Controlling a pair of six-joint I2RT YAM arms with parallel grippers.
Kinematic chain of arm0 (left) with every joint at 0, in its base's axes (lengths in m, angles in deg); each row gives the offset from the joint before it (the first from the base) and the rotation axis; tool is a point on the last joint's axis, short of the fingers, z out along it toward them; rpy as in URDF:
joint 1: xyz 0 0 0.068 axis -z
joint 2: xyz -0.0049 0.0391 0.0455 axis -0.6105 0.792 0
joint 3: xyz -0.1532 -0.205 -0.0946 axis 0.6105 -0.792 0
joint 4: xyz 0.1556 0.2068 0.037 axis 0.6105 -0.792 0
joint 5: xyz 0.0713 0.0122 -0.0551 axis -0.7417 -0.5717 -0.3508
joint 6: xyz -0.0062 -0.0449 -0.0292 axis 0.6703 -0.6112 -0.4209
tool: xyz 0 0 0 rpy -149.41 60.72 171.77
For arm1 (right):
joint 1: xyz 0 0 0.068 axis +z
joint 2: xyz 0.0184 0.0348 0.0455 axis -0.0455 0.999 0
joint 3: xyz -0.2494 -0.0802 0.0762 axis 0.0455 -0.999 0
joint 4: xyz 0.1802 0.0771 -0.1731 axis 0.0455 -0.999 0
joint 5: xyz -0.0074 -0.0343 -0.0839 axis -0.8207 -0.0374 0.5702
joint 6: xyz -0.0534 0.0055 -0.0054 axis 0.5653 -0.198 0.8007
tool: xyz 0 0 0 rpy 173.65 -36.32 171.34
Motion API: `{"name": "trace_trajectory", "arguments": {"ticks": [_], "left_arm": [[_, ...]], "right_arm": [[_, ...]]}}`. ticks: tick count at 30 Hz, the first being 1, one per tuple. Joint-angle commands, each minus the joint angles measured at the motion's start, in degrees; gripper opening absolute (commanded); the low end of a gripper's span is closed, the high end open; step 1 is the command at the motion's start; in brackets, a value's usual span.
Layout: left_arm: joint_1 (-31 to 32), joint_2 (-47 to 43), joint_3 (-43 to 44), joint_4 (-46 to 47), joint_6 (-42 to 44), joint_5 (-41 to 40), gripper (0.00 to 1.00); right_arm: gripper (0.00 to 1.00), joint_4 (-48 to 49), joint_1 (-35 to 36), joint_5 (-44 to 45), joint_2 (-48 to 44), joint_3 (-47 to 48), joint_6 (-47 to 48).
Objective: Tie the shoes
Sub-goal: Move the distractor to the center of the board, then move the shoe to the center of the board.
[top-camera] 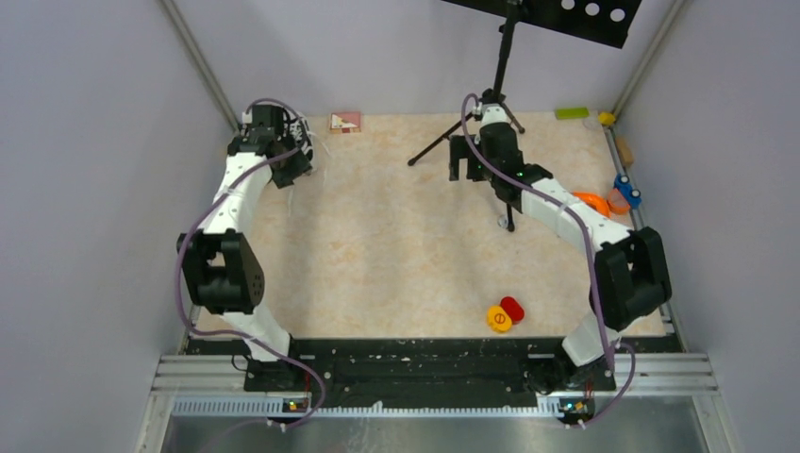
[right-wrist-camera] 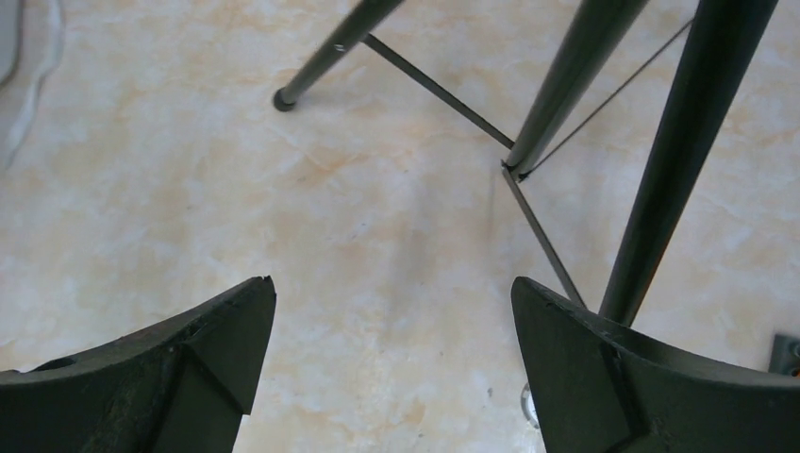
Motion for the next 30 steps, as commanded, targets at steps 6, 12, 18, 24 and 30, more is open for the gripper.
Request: {"name": "trace_trajectory", "arguments": {"ticks": [6, 12, 18, 24, 30], "left_arm": [[-6.71, 21.64, 25.42, -3.11, -5.36, -3.94, 0.68], [-8.75, 28.51, 30.24, 3.08, -9.77, -0.63, 0.69], [-9.91, 38.88, 37.49, 6.78, -14.04, 5.51, 0.64], [-9.91, 44.72, 41.52, 5.46, -14.70, 4.05, 0.59], [-9.41, 39.97, 33.98, 7.88, -12.66, 5.36, 0.02]], "right_arm": [[0.98, -3.18, 7.34, -2.33, -11.73, -3.20, -2.29], [0.98, -4.92, 7.71, -2.69, -15.29, -5.70, -4.67], [0.98, -6.84, 7.69, -2.78, -16.78, -6.57, -5.13], [0.98, -8.04, 7.69, -3.28, -17.64, -8.55, -6.82], [0.98, -8.25, 7.69, -1.12, -18.44, -9.13, -10.05]]}}
